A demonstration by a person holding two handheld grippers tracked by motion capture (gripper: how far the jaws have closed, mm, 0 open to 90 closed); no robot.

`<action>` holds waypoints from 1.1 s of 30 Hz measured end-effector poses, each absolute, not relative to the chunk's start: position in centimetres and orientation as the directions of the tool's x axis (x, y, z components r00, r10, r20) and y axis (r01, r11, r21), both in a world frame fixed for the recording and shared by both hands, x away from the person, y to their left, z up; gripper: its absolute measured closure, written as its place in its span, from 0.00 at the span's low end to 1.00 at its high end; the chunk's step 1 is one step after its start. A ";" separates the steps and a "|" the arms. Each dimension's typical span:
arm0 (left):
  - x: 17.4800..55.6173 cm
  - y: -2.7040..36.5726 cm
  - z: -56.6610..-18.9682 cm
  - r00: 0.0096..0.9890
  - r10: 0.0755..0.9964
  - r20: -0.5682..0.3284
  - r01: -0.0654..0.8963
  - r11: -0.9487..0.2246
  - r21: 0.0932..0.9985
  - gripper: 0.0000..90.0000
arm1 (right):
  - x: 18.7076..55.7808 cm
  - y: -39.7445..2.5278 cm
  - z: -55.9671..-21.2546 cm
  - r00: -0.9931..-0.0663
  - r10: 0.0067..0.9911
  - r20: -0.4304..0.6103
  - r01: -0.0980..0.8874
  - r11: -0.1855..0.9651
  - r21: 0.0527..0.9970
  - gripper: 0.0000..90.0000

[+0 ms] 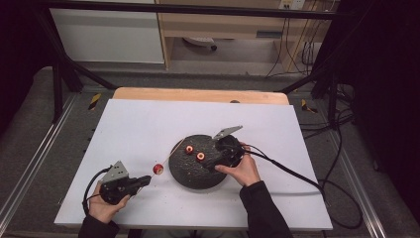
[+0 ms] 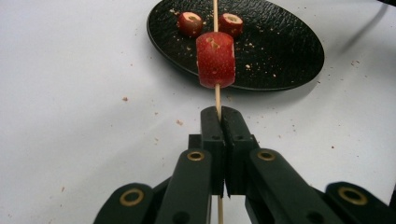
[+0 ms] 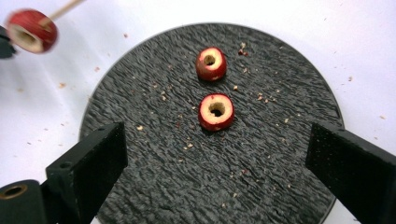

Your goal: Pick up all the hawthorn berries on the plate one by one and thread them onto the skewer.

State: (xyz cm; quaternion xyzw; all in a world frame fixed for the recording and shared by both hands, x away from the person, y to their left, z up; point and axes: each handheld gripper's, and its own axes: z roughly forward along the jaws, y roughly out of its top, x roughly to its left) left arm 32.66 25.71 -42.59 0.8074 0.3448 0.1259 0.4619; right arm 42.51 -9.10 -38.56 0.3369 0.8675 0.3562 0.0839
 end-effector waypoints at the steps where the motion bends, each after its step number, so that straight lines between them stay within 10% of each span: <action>1: 32.7 25.8 -42.6 0.729 0.675 -0.115 0.441 -0.335 0.833 0.98 | 42.7 -8.8 -38.7 -0.761 0.643 0.091 0.528 0.531 0.663 0.07; 33: 32.9 25.9 -42.9 0.731 0.671 -0.123 0.451 -0.341 0.825 0.98 | 48.0 -4.6 -40.9 -0.873 0.482 0.077 0.463 0.770 0.439 0.60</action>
